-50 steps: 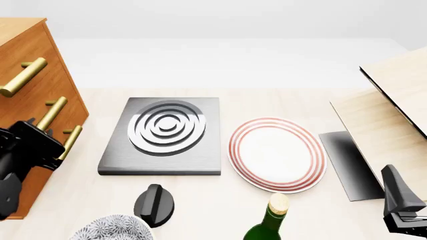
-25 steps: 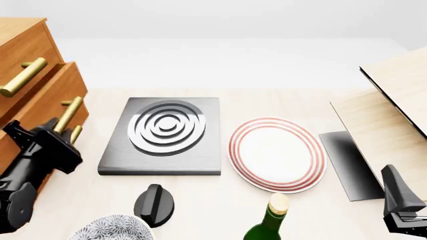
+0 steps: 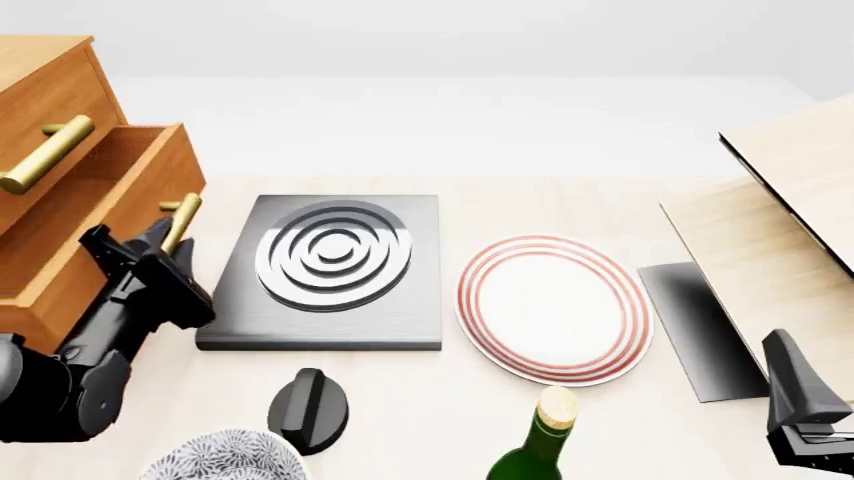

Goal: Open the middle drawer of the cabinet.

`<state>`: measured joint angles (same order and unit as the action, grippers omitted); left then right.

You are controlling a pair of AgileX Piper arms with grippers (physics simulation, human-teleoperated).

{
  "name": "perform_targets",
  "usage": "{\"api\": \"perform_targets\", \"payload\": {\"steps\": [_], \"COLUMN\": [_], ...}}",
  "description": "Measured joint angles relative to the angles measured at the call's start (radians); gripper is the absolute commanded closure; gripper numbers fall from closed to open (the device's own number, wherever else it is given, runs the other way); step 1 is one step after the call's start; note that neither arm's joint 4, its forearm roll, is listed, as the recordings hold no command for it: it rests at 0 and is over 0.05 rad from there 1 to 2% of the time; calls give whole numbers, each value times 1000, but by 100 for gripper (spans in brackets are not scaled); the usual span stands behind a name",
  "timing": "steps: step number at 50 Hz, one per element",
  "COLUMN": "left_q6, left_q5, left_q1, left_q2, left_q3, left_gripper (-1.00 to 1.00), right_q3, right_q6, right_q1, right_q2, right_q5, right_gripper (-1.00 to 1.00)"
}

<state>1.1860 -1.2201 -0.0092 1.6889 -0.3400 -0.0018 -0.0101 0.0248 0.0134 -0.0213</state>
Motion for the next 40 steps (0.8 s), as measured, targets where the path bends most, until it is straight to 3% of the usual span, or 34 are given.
{"api": "perform_targets", "payload": {"steps": [21,22,32,40], "left_q6": [5,2,-27,-65], "left_q5": [0,0,0,45], "left_q1": [-85,-88,-119,-157], "left_q2": [5,5,0,-125], "left_q3": [-7,-8,17,81], "left_gripper": [100,-100,-100,-100], "right_q3": [0,0,0,0], "right_q6": [0,0,0,0], "right_q1": [0,0,0,0], "right_q2": [0,0,0,0], "right_q5": [0,0,0,0], "right_gripper": [-100,-100,-100,-100]}}
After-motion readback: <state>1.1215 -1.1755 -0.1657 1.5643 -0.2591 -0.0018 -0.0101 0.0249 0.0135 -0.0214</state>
